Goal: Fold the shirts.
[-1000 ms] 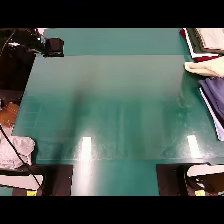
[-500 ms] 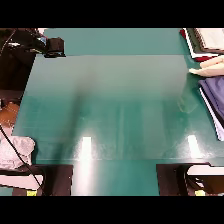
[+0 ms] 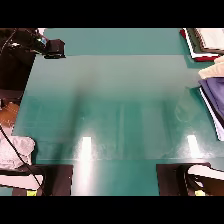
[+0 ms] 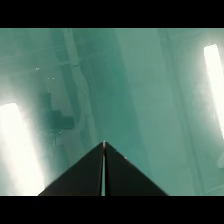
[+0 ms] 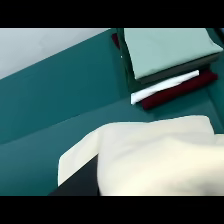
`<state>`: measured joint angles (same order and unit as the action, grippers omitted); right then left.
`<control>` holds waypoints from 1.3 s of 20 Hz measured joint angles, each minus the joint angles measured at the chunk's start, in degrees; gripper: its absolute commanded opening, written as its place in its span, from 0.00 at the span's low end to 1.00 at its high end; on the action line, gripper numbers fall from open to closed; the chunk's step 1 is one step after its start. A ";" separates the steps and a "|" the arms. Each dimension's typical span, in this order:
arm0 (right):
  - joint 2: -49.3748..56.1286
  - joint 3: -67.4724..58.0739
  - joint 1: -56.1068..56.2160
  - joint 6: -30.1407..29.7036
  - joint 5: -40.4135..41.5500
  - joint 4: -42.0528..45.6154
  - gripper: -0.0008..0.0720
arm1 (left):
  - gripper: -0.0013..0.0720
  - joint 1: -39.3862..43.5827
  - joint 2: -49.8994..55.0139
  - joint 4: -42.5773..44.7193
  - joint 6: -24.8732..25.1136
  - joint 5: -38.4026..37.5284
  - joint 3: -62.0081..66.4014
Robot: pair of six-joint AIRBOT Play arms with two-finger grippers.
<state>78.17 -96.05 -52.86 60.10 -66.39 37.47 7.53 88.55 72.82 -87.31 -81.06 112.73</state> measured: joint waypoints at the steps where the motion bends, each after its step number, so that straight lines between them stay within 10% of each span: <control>1: -0.55 0.00 -0.66 1.40 -1.22 2.89 0.03 | 0.05 0.00 0.00 0.00 0.17 -0.04 0.00; 8: -1.99 1.95 -3.06 14.27 -8.94 29.59 0.04 | 0.05 0.00 0.00 0.00 0.72 -0.42 0.00; 9: -2.01 2.78 -3.19 15.93 -9.94 33.07 0.13 | 0.05 0.00 0.00 0.00 0.81 -0.44 0.00; 11: -2.08 4.70 -3.32 18.53 -11.30 39.32 0.65 | 0.05 0.00 0.00 -0.02 1.07 -0.44 0.00; 12: -2.10 5.66 -3.37 19.39 -11.72 41.81 0.69 | 0.05 0.00 0.00 -0.02 1.27 -0.46 0.00; 18: -2.89 8.17 -3.06 22.91 -12.48 48.19 0.61 | 0.05 0.00 0.00 -0.02 1.70 -0.48 0.00; 26: -9.68 8.59 5.70 24.44 -6.62 35.98 0.61 | 0.05 0.00 0.00 -0.02 1.81 -0.04 0.00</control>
<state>68.49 -87.46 -47.16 84.53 -73.01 73.45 7.53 88.55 72.79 -85.49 -81.10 112.73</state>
